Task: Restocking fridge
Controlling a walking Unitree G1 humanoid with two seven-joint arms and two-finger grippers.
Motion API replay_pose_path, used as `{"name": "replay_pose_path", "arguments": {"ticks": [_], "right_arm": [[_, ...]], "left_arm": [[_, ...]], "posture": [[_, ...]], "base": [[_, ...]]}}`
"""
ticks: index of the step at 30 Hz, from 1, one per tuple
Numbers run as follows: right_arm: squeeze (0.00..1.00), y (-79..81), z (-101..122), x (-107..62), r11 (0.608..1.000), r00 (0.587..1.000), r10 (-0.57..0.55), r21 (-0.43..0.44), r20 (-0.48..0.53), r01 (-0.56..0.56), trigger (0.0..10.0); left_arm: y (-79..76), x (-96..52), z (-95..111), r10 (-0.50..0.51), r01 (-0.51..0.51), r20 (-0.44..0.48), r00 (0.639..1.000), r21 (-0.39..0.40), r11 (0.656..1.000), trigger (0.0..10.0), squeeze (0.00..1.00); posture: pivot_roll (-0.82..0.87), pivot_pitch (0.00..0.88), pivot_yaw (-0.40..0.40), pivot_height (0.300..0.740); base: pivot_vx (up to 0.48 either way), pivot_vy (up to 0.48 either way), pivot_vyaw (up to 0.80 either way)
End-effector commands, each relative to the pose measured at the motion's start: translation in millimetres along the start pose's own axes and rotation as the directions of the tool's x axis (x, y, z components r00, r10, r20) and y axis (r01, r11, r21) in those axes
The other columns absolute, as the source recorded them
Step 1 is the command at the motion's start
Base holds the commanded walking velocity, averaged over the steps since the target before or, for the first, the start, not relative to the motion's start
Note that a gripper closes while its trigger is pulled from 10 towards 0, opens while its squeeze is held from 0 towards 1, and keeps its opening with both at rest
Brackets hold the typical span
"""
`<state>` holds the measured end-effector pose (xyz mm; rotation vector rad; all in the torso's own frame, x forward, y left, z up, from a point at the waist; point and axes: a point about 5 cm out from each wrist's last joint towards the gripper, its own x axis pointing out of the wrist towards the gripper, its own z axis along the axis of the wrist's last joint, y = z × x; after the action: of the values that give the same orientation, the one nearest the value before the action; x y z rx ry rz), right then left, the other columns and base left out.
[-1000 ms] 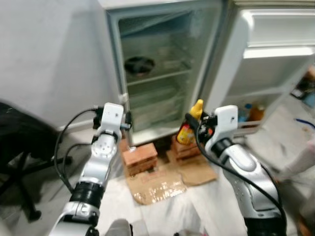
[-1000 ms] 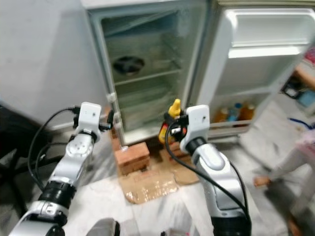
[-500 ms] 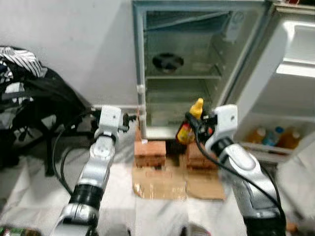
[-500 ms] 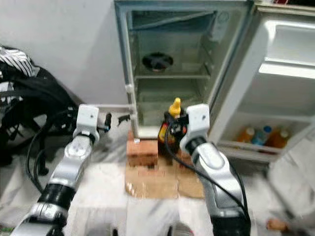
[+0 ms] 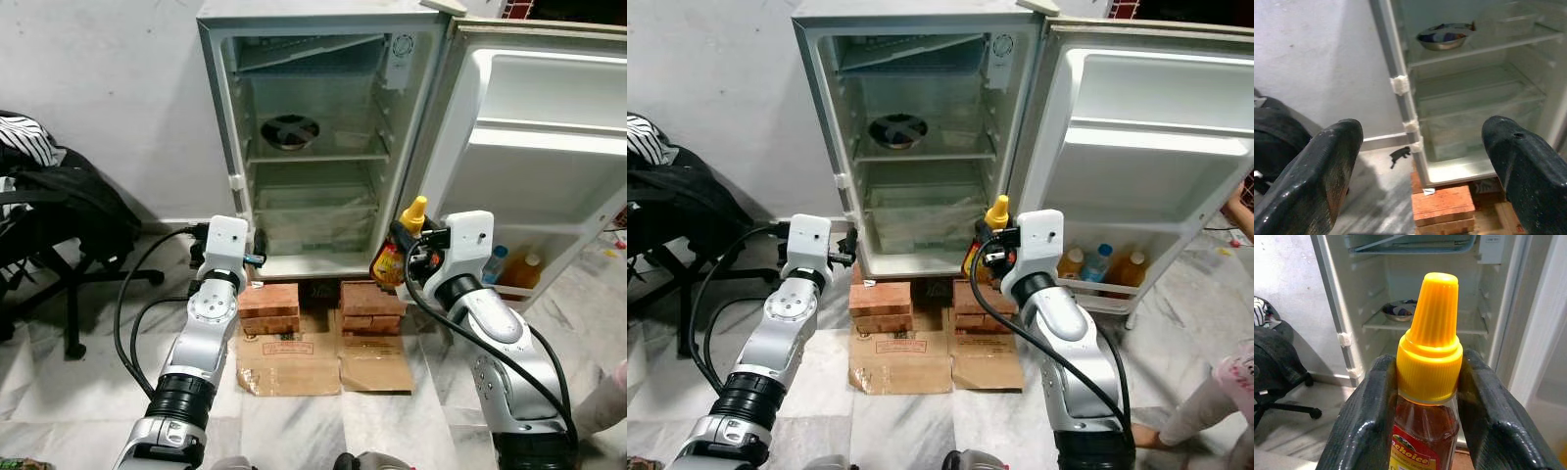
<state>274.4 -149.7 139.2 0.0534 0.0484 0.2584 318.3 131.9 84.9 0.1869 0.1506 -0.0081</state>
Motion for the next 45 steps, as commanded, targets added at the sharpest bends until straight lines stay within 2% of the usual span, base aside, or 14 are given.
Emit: {"name": "replay_pose_path", "arguments": {"ticks": [1, 3, 12, 17, 27, 45], "right_arm": [[0.00, 1.4, 9.8, 3.0, 1.000, 0.999, 0.000, -0.003, 0.050, 0.000, 10.0], [0.00, 1.5, 10.1, 3.3, 1.000, 0.999, -0.006, 0.000, 0.054, 0.006, 10.0], [0.00, 5.3, 11.0, 7.6, 1.000, 0.998, 0.005, 0.009, 0.064, -0.005, 10.0], [0.00, 12.6, 15.6, 13.4, 0.999, 0.996, 0.034, 0.009, 0.088, -0.035, 10.0], [0.00, 9.8, 13.8, 12.3, 1.000, 0.996, 0.024, 0.006, 0.083, -0.025, 10.0], [0.00, 3.8, 14.0, 13.1, 1.000, 0.996, -0.014, -0.001, 0.089, 0.014, 10.0]], "left_arm": [[6.8, -1.3, 1.2, 0.030, -0.030, 0.002, 1.000, -0.008, 1.000, 10.0, 0.00], [15.5, -5.9, -0.8, 0.072, -0.072, 0.002, 0.997, -0.020, 0.997, 10.0, 0.00], [31.2, -15.0, -7.7, 0.148, -0.148, -0.021, 0.989, -0.032, 0.988, 10.0, 0.00], [30.7, -15.6, -6.2, 0.149, -0.150, -0.018, 0.989, -0.032, 0.988, 10.0, 0.00], [27.8, -15.5, -5.0, 0.142, -0.143, -0.020, 0.990, -0.036, 0.989, 10.0, 0.00], [26.5, -17.1, -4.6, 0.160, -0.161, -0.025, 0.987, -0.038, 0.986, 10.0, 0.00]], "posture": [[-0.02, 0.000, -0.006, 0.740], [-0.02, 0.000, -0.006, 0.740], [0.00, 0.000, -0.011, 0.740], [0.00, 0.000, -0.014, 0.740], [-0.01, 0.000, -0.009, 0.740], [-0.01, 0.000, -0.013, 0.740]], "base": [[0.000, 0.000, 0.00], [0.000, 0.000, 0.00], [0.000, 0.000, 0.00], [0.000, 0.000, 0.64], [0.000, 0.000, 0.65], [0.000, 0.000, 0.00]]}}
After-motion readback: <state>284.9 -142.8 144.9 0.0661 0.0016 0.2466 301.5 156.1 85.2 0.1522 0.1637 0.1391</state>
